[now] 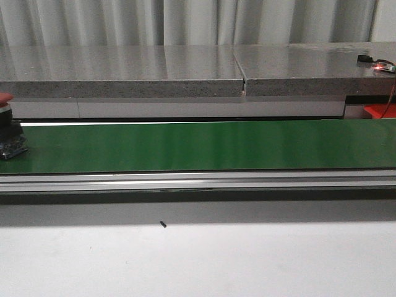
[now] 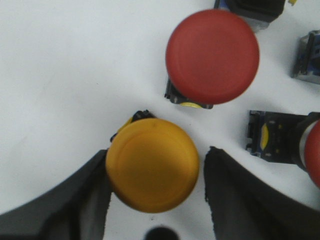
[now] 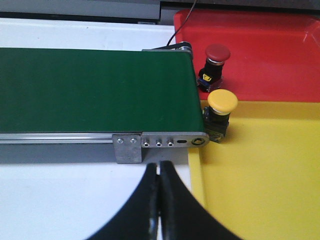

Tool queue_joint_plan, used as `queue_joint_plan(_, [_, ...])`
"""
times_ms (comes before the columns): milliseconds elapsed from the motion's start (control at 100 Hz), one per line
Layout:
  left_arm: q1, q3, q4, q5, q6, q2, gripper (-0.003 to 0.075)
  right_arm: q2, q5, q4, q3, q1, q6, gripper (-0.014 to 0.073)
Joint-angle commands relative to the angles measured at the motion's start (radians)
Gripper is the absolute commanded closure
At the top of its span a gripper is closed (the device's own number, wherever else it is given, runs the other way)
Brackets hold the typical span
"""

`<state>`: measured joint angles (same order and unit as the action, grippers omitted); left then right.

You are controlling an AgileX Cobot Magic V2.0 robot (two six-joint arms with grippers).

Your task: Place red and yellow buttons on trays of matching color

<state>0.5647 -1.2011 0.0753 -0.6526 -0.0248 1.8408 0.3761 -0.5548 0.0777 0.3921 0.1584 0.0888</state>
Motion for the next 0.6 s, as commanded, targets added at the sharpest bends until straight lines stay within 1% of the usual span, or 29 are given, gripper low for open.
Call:
queue_joint_plan(0, [0.003, -0.027, 0.006, 0.038, -0.012, -0.046, 0.0428, 0.008, 0.072, -0.003, 0.027, 0.000, 0.009, 0.0661])
queue_joint_plan(120, [0.003, -0.027, 0.006, 0.038, -0.012, -0.046, 0.0525, 0.008, 0.072, -0.003, 0.027, 0.000, 0.009, 0.0661])
queue_joint_plan(220, [0.003, -0.025, 0.007, 0.038, -0.012, -0.054, 0.0568, 0.008, 0.072, -0.003, 0.027, 0.000, 0.009, 0.0661])
queue_joint_plan(350, [0.003, 0.010, 0.012, 0.045, -0.012, -0.098, 0.0570, 0.008, 0.072, -0.003, 0.027, 0.000, 0.009, 0.0661])
queue_joint_plan(480, [0.003, 0.096, 0.014, 0.090, -0.012, -0.203, 0.0571, 0.008, 0.072, -0.003, 0.027, 0.000, 0.009, 0.0661])
queue_joint_plan(590, [0.003, 0.147, 0.038, 0.102, -0.012, -0.284, 0.0571, 0.008, 0.072, -0.003, 0.027, 0.000, 0.009, 0.0661])
